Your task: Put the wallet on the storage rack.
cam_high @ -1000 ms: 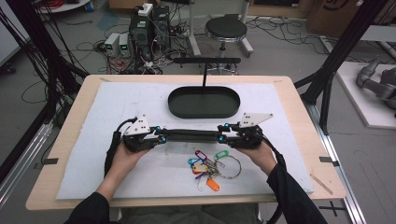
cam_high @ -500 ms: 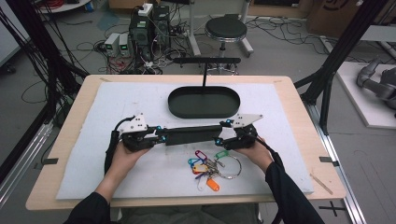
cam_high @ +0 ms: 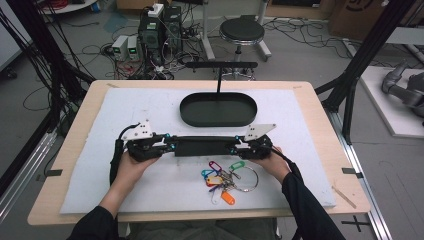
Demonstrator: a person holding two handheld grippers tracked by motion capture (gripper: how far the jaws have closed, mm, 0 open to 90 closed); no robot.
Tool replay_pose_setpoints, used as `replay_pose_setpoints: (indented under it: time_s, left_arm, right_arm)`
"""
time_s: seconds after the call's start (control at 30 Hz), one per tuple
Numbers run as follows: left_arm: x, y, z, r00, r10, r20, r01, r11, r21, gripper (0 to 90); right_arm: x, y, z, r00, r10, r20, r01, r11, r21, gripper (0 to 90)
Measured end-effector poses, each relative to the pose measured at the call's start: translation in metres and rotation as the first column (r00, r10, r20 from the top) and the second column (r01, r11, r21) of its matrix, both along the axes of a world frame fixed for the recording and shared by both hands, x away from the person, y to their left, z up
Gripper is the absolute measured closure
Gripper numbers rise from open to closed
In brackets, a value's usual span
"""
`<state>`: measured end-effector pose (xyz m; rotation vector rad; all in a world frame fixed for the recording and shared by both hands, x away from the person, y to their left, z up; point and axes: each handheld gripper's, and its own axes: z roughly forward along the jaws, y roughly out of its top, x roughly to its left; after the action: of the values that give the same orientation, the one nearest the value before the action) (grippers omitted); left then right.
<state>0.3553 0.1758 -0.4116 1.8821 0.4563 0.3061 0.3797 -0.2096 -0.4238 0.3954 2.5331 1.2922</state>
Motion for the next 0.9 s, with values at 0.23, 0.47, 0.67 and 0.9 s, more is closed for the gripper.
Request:
replay_pose_setpoints:
  time_s: [0.23, 0.47, 0.67, 0.9]
  left_arm:
    - [0.002, 0.0, -0.004, 0.999, 0.032, -0.031, -0.032, 0.9995, 0.009, 63.6]
    - [0.008, 0.003, -0.013, 0.993, 0.058, -0.103, -0.058, 0.9983, -0.004, 38.5]
    - [0.007, 0.001, -0.012, 0.9965, 0.0, -0.084, -0.005, 0.9985, -0.054, 37.8]
    - [0.003, -0.006, -0.009, 0.9954, -0.082, -0.05, 0.077, 0.9923, -0.097, 39.0]
  right_arm:
    - [-0.004, -0.002, 0.004, 0.9984, 0.046, -0.032, -0.046, 0.999, 0.017, 76.3]
    - [-0.007, -0.007, 0.01, 0.9972, 0.064, -0.039, -0.061, 0.995, 0.078, 78.0]
    - [-0.008, -0.019, 0.022, 0.9898, 0.134, -0.047, -0.125, 0.978, 0.165, 78.2]
    - [-0.013, -0.021, 0.029, 0.9816, 0.184, -0.049, -0.168, 0.959, 0.23, 78.2]
